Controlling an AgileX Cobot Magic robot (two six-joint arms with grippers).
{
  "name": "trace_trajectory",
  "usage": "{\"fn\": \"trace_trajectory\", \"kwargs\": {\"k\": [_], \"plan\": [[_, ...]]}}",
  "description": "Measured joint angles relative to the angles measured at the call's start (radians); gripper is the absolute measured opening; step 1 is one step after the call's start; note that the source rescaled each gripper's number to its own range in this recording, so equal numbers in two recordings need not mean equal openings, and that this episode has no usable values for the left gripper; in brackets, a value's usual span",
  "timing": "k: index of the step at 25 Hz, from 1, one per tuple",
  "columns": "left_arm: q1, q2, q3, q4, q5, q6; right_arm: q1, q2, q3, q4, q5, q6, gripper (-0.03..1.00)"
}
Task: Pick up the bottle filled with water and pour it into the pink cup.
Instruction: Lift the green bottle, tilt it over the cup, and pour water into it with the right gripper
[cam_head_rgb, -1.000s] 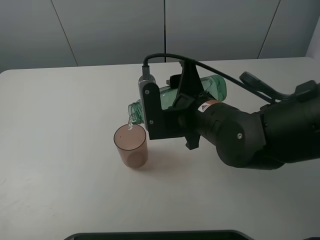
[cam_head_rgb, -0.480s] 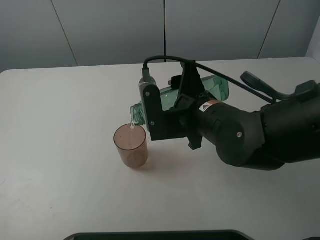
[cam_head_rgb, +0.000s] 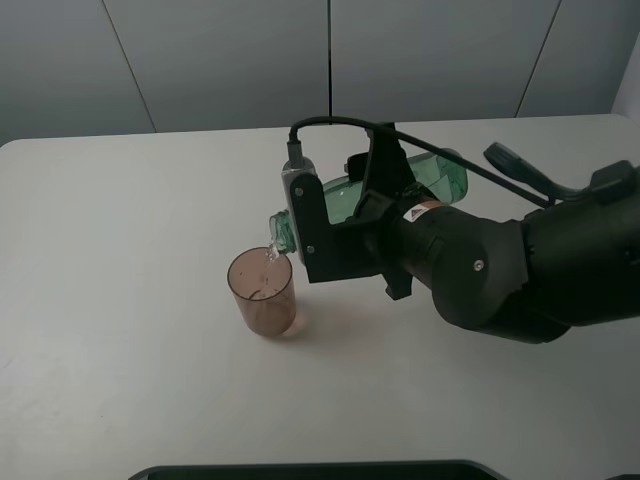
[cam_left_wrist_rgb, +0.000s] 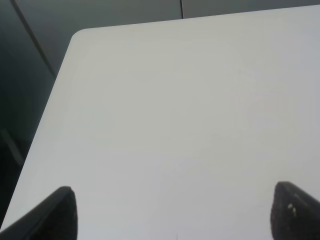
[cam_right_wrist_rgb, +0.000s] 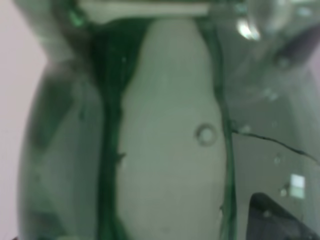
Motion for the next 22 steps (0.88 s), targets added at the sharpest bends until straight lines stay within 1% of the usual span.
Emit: {"fn": "trace_trajectory", "kwargs": {"k": [22], "plan": [[0.0,0.0,0.0,0.0,0.0,0.0,-0.005,0.0,0.0,0.0,-0.016,0.0,0.0]]}}
